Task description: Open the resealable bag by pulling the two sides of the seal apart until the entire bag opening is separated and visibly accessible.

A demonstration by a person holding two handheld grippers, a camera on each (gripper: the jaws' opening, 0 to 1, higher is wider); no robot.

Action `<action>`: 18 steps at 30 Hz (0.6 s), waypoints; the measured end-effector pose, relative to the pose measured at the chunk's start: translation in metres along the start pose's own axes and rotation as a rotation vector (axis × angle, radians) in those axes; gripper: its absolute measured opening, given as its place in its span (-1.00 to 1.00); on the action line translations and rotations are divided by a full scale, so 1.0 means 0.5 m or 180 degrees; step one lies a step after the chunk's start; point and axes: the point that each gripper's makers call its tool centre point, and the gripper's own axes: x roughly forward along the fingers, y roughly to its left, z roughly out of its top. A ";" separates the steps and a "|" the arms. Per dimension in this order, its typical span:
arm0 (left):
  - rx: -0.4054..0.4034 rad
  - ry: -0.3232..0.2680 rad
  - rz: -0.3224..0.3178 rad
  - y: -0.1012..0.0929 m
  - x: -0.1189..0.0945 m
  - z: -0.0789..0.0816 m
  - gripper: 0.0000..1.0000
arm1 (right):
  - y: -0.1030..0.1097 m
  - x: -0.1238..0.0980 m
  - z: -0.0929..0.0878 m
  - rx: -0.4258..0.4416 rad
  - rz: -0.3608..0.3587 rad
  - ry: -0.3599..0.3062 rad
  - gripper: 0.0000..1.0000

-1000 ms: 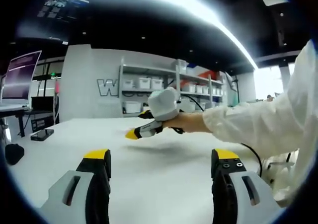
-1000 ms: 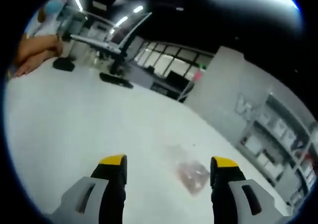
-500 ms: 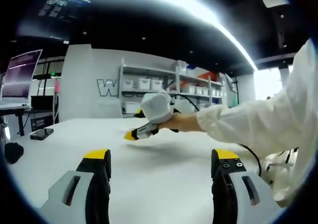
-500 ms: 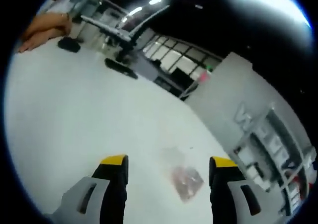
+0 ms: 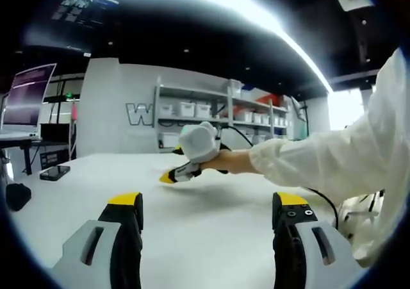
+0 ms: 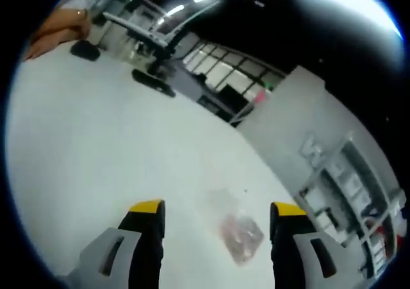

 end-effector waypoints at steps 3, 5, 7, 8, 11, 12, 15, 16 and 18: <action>0.0005 -0.0007 0.0006 0.005 0.001 0.002 0.62 | -0.004 0.005 0.009 0.0026 -0.0038 -0.0041 0.30; 0.0000 -0.0018 0.0004 0.005 0.002 0.004 0.62 | -0.005 0.011 0.019 0.0028 -0.0043 -0.0067 0.30; -0.0004 -0.0027 0.0006 0.006 0.003 0.004 0.62 | -0.007 0.017 0.026 0.0057 -0.0058 -0.0093 0.28; -0.0008 -0.0028 0.0001 0.005 0.003 0.004 0.62 | -0.007 0.019 0.028 0.0077 -0.0062 -0.0102 0.28; -0.0013 -0.0019 0.0000 0.007 0.004 0.001 0.62 | -0.008 0.026 0.030 0.0162 -0.0088 -0.0118 0.26; -0.0012 -0.0014 0.0002 0.007 0.004 0.000 0.62 | -0.008 0.027 0.029 0.0190 -0.0096 -0.0120 0.24; -0.0025 -0.0018 0.0000 0.008 0.004 0.000 0.62 | -0.008 0.030 0.024 0.0273 -0.0095 -0.0102 0.21; -0.0031 -0.0020 -0.0002 0.008 0.004 0.000 0.62 | -0.008 0.031 0.023 0.0309 -0.0093 -0.0101 0.21; -0.0030 -0.0021 -0.0004 0.008 0.005 0.000 0.62 | -0.010 0.031 0.020 0.0364 -0.0100 -0.0094 0.21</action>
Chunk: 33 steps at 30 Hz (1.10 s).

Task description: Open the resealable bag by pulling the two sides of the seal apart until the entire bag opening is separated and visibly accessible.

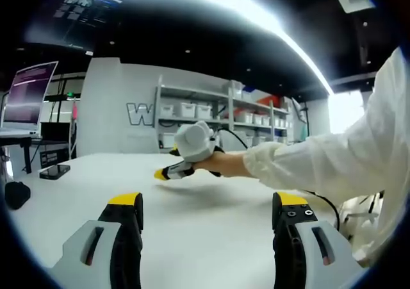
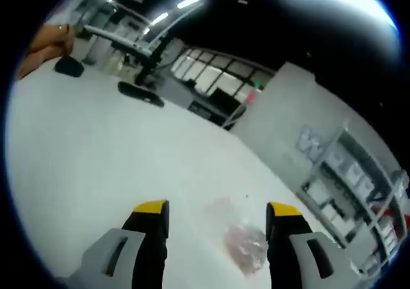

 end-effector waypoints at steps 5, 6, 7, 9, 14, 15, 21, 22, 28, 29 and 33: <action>-0.0009 -0.0010 -0.0001 0.000 -0.001 0.002 0.62 | -0.009 0.001 0.002 -0.0008 -0.0127 -0.0013 0.16; -0.0006 -0.0008 0.0003 0.001 -0.001 0.002 0.62 | -0.009 0.002 0.003 -0.0004 -0.0137 -0.0022 0.16; -0.0005 -0.0003 0.0007 0.001 -0.002 0.001 0.62 | -0.009 0.004 0.004 0.0014 -0.0143 -0.0032 0.16; -0.0006 0.0000 0.0014 0.003 -0.001 0.001 0.62 | -0.004 0.008 0.006 0.0079 -0.0131 -0.0042 0.16; 0.0003 -0.0023 0.0014 0.005 -0.001 0.007 0.62 | 0.001 0.017 0.012 0.0200 -0.0125 -0.0076 0.13; 0.0003 -0.0023 0.0018 0.006 -0.001 0.007 0.62 | 0.001 0.020 0.012 0.0229 -0.0123 -0.0077 0.13; -0.0013 -0.0017 0.0035 0.012 -0.003 0.004 0.62 | 0.000 0.031 0.003 0.0346 -0.0144 -0.0059 0.08; -0.0016 -0.0021 0.0033 0.012 -0.003 0.004 0.62 | -0.001 0.032 0.001 0.0365 -0.0149 -0.0056 0.08; -0.0022 -0.0017 0.0027 0.012 -0.003 0.003 0.62 | 0.000 0.031 -0.010 0.0405 -0.0174 -0.0026 0.04; -0.0022 -0.0014 0.0025 0.012 -0.003 0.002 0.62 | -0.001 0.031 -0.010 0.0413 -0.0181 -0.0032 0.02; -0.0025 -0.0015 0.0025 0.013 -0.003 0.002 0.62 | 0.001 0.032 -0.011 0.0434 -0.0183 -0.0039 -0.04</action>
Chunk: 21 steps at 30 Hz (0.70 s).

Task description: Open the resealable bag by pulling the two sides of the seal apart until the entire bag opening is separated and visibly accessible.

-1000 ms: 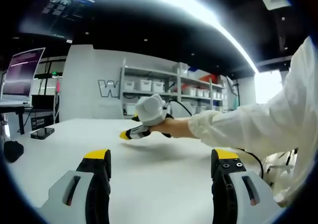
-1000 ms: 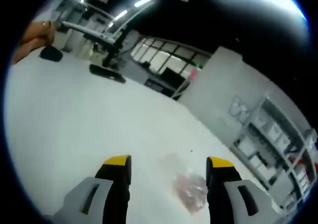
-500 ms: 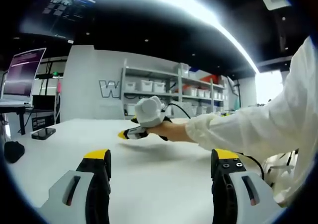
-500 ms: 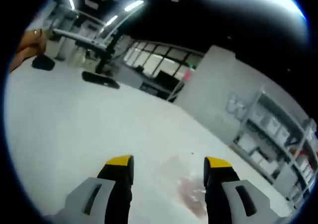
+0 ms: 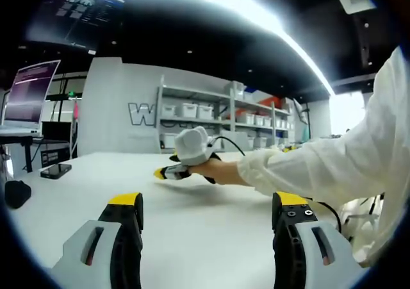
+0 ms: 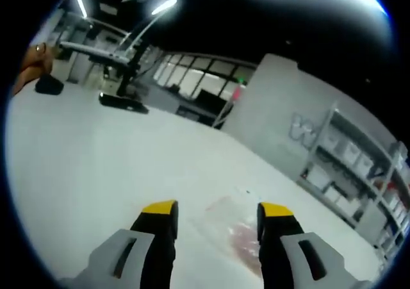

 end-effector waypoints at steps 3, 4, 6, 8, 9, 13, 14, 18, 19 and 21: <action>-0.0003 0.0004 0.0002 0.001 0.000 -0.001 0.62 | 0.003 0.002 0.000 -0.0010 0.0005 -0.0005 -0.05; -0.0002 0.0006 0.0004 0.002 0.000 -0.001 0.62 | 0.005 0.002 0.000 -0.0014 0.0008 -0.0004 -0.05; 0.0001 0.0008 0.0008 0.003 0.000 -0.002 0.62 | 0.005 0.004 0.001 -0.0018 0.0002 -0.0010 -0.07; -0.0006 0.0005 0.0009 0.004 0.000 -0.002 0.62 | 0.005 0.004 0.004 0.0019 -0.0005 -0.0031 -0.11; -0.0008 0.0007 0.0012 0.005 0.000 -0.003 0.62 | 0.005 0.005 0.004 0.0029 -0.0004 -0.0035 -0.13; -0.0018 0.0012 0.0019 0.008 -0.001 -0.006 0.62 | 0.004 0.009 0.001 0.0030 -0.0020 -0.0014 -0.13; -0.0020 0.0010 0.0020 0.009 -0.001 -0.006 0.62 | 0.003 0.009 0.000 0.0047 -0.0023 -0.0015 -0.14; -0.0030 0.0003 0.0027 0.011 -0.002 -0.005 0.62 | 0.002 0.013 -0.004 0.0079 -0.0034 -0.0008 -0.16; -0.0032 0.0001 0.0027 0.012 -0.002 -0.005 0.62 | 0.002 0.014 -0.005 0.0093 -0.0037 -0.0005 -0.17; -0.0025 0.0002 0.0030 0.012 -0.002 -0.005 0.62 | 0.001 0.017 -0.008 0.0126 -0.0046 0.0013 -0.19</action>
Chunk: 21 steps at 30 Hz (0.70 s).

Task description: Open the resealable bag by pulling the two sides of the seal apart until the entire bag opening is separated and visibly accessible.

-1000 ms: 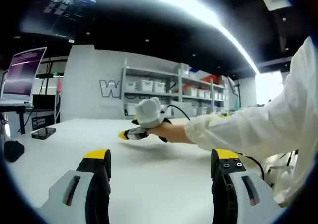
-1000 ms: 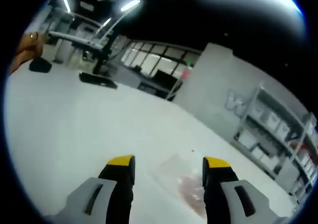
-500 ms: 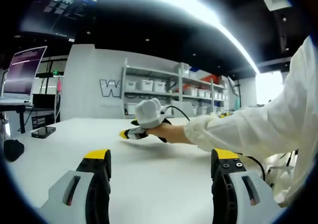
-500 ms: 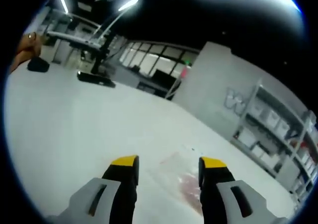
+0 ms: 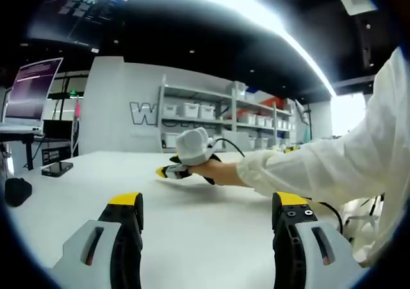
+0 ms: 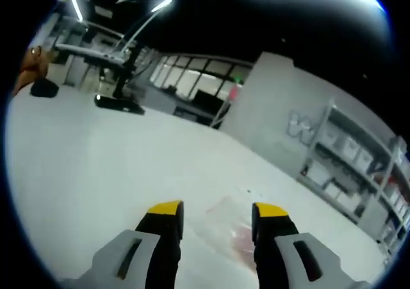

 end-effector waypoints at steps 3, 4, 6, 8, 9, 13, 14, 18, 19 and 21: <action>0.0000 0.0005 0.0003 0.001 0.000 -0.001 0.62 | -0.001 0.005 -0.004 0.0030 -0.0016 0.0029 -0.20; -0.0003 0.0008 0.0003 0.001 0.000 -0.002 0.62 | -0.002 0.007 -0.004 0.0054 -0.0023 0.0026 -0.20; -0.0004 0.0010 0.0003 0.001 0.001 -0.003 0.62 | -0.001 0.010 -0.006 0.0093 -0.0024 0.0034 -0.23; -0.0008 0.0014 0.0003 0.001 0.001 -0.004 0.62 | -0.001 0.014 -0.006 0.0184 -0.0022 0.0016 -0.25; -0.0009 0.0015 0.0004 0.001 0.001 -0.005 0.62 | -0.003 0.016 -0.004 0.0273 -0.0035 -0.0020 -0.26; -0.0019 0.0026 0.0006 0.001 0.001 -0.008 0.62 | -0.015 0.022 -0.009 0.0439 -0.0071 -0.0010 -0.30; -0.0020 0.0029 0.0008 0.002 0.001 -0.009 0.62 | -0.016 0.023 -0.011 0.0475 -0.0080 -0.0006 -0.31; -0.0038 0.0034 0.0013 0.005 0.002 -0.011 0.62 | -0.010 0.025 -0.017 0.0485 -0.0066 0.0010 -0.34; -0.0039 0.0034 0.0018 0.006 0.003 -0.011 0.62 | -0.010 0.025 -0.019 0.0469 -0.0066 0.0013 -0.34; -0.0041 0.0038 0.0018 0.007 0.003 -0.012 0.62 | -0.008 0.026 -0.020 0.0506 -0.0061 0.0015 -0.35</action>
